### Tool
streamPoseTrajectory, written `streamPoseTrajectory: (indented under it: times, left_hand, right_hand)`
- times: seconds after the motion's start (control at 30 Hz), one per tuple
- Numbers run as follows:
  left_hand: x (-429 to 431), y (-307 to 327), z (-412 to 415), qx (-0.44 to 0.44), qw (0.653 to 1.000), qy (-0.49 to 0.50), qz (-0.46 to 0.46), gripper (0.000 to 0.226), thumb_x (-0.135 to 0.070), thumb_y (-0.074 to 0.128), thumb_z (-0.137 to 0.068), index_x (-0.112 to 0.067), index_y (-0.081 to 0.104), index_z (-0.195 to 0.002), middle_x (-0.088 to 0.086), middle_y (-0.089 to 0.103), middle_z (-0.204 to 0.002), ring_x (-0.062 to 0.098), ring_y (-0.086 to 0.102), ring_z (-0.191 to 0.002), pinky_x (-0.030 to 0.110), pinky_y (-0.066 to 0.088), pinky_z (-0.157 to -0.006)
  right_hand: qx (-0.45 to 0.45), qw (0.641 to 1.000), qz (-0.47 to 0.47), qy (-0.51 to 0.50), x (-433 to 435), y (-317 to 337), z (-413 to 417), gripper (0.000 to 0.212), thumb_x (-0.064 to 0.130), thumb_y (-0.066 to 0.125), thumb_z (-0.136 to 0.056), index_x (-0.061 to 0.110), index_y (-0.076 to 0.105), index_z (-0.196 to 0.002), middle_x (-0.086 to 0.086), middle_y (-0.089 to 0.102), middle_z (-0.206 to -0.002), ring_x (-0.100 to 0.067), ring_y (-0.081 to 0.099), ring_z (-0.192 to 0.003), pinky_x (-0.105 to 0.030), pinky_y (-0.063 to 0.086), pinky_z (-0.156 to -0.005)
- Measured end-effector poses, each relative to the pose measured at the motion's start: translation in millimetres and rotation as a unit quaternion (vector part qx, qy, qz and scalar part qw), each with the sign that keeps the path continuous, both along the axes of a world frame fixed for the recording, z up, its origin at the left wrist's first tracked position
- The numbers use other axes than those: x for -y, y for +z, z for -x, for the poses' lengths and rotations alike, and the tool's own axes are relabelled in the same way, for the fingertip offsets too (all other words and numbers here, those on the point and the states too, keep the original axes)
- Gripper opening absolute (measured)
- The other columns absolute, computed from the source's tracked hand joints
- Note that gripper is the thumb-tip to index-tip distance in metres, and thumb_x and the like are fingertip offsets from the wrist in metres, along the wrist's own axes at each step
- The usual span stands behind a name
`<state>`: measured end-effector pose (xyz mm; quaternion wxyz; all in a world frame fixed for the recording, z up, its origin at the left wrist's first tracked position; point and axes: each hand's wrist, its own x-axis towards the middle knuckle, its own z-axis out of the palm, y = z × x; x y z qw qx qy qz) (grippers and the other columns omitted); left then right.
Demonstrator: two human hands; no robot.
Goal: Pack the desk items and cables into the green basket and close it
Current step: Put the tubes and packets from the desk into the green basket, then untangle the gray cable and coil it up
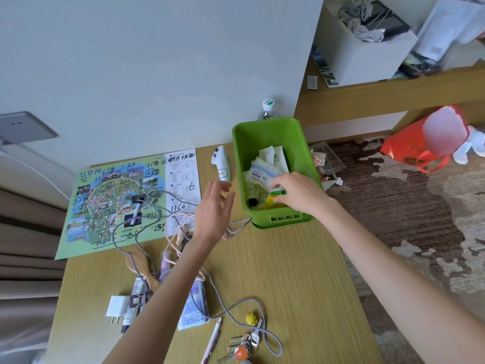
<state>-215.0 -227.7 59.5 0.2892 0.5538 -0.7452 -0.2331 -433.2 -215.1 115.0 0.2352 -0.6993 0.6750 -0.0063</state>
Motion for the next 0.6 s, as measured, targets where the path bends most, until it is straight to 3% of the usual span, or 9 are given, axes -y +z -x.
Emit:
streamPoseTrajectory:
  times: [0.1, 0.17, 0.27, 0.4, 0.6]
  left_hand:
    - [-11.9, -13.3, -26.8, 0.013, 0.999, -0.023, -0.032, 0.013, -0.018, 0.051, -0.097, -0.017, 0.060, -0.106, -0.007, 0.060, -0.103, 0.010, 0.060, -0.083, 0.040, 0.055, -0.067]
    - [-19.1, -24.5, -41.0, 0.063, 0.994, -0.065, -0.054, 0.023, -0.009, 0.054, -0.090, -0.018, 0.062, -0.110, -0.005, 0.062, -0.105, 0.014, 0.059, -0.094, 0.040, 0.055, -0.070]
    - [-26.7, -40.7, -50.0, 0.182, 0.970, -0.138, -0.087, 0.037, -0.019, 0.062, -0.089, -0.024, 0.059, -0.125, -0.004, 0.056, -0.120, 0.018, 0.048, -0.114, 0.032, 0.048, -0.082]
    - [-31.2, -55.7, -42.9, 0.272, 0.941, -0.176, -0.094, 0.044, -0.041, 0.060, -0.091, -0.030, 0.053, -0.133, -0.004, 0.045, -0.130, 0.016, 0.039, -0.123, 0.033, 0.040, -0.100]
    - [-23.3, -52.8, -33.2, 0.253, 0.950, -0.178, -0.035, 0.021, -0.032, 0.054, -0.096, -0.021, 0.069, -0.106, -0.006, 0.055, -0.117, 0.018, 0.046, -0.113, 0.032, 0.038, -0.092]
  right_hand:
    - [0.052, 0.994, 0.093, -0.003, -21.2, 2.8, -12.6, 0.030, 0.024, 0.066, -0.090, 0.018, 0.062, -0.120, 0.001, 0.063, -0.125, -0.016, 0.061, -0.108, -0.035, 0.053, -0.088]
    - [0.077, 0.984, 0.163, 0.011, -38.2, 2.9, -26.1, 0.028, 0.020, 0.065, -0.090, 0.017, 0.062, -0.118, 0.004, 0.061, -0.119, -0.011, 0.060, -0.101, -0.029, 0.053, -0.085]
    - [0.079, 0.966, 0.245, 0.034, -62.9, -2.0, -46.5, 0.020, 0.015, 0.067, -0.087, 0.014, 0.062, -0.107, 0.005, 0.056, -0.104, -0.008, 0.054, -0.087, -0.020, 0.048, -0.069]
    - [0.083, 0.963, 0.254, 0.042, -88.7, -20.3, -64.3, 0.013, 0.014, 0.067, -0.087, 0.013, 0.060, -0.099, 0.003, 0.054, -0.096, -0.010, 0.055, -0.078, -0.022, 0.048, -0.054]
    - [0.071, 0.975, 0.204, 0.040, -109.1, -56.2, -67.2, 0.012, 0.015, 0.065, -0.089, 0.016, 0.059, -0.099, 0.007, 0.054, -0.097, -0.004, 0.046, -0.063, -0.021, 0.045, -0.047]
